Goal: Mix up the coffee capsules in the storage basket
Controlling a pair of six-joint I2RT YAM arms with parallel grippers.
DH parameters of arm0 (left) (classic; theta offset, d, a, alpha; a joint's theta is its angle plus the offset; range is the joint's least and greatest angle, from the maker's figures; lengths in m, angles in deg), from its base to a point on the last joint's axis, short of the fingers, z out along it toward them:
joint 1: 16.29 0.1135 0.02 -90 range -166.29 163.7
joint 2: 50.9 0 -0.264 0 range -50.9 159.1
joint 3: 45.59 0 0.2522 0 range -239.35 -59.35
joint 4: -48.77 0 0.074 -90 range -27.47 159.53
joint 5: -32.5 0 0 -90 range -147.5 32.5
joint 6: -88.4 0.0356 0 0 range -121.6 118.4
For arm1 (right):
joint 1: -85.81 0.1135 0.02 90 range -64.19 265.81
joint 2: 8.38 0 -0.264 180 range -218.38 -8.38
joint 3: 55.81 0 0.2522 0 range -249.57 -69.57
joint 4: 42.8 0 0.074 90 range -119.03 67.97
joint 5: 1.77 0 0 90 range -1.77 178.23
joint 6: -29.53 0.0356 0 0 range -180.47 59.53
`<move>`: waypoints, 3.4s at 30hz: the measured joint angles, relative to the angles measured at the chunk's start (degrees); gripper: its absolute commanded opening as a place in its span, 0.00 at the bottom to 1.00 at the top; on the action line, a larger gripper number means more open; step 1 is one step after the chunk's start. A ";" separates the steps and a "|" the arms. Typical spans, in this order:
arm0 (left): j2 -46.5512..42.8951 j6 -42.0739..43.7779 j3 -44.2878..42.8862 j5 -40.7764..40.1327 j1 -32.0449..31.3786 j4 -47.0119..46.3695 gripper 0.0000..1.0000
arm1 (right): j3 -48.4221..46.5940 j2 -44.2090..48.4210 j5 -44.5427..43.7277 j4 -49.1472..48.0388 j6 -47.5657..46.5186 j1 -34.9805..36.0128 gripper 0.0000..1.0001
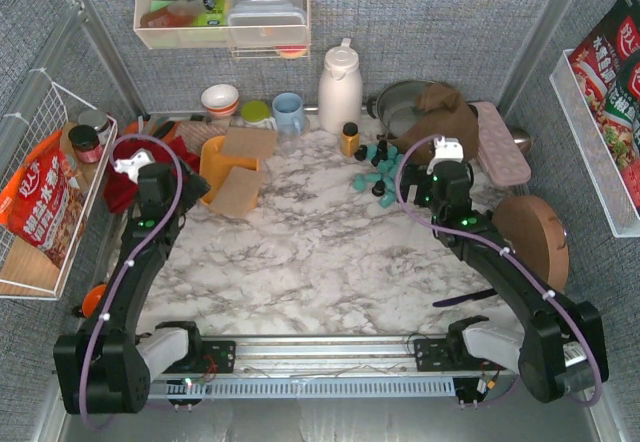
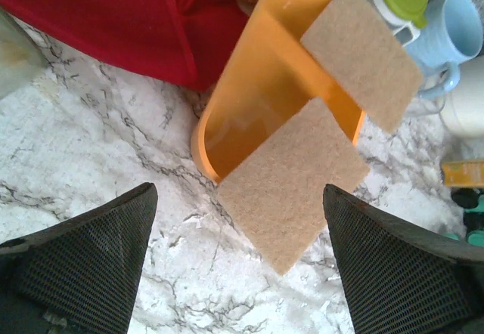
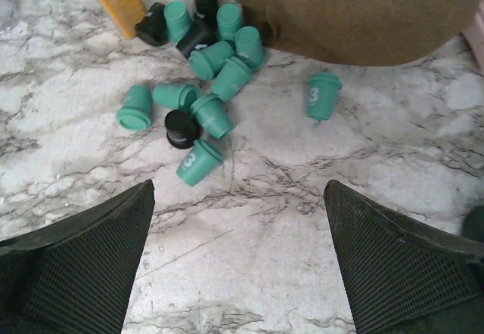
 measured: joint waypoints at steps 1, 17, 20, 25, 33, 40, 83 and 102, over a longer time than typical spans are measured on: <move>0.96 0.04 -0.74 -0.02 -0.50 1.09 0.99 | -0.28 -0.68 0.90 0.07 -0.11 0.13 0.99; 11.69 6.64 -0.37 -1.68 -5.27 -0.37 0.77 | -2.97 -5.35 7.63 2.21 -4.83 4.22 0.99; 11.91 7.61 1.60 -1.36 -6.21 -2.03 0.76 | -2.97 -6.05 7.28 2.21 -5.55 4.46 0.99; 10.56 9.55 4.55 0.98 -8.13 -6.71 0.74 | -2.97 -7.28 6.80 2.21 -6.38 4.94 0.99; 8.04 7.21 8.44 0.92 -9.57 -12.90 0.76 | -3.93 -9.73 5.51 2.32 -7.23 5.51 0.99; 8.61 4.61 11.32 0.72 -10.56 -16.98 0.79 | -4.07 -10.16 5.31 2.34 -7.50 5.66 0.99; 17.84 -16.41 27.50 -2.34 -13.29 -59.28 0.61 | -4.87 -11.89 4.02 3.04 -8.72 7.17 0.99; 8.81 -16.17 29.27 -8.11 -15.37 -59.34 0.00 | -5.53 -12.24 2.78 3.52 -9.57 7.74 0.99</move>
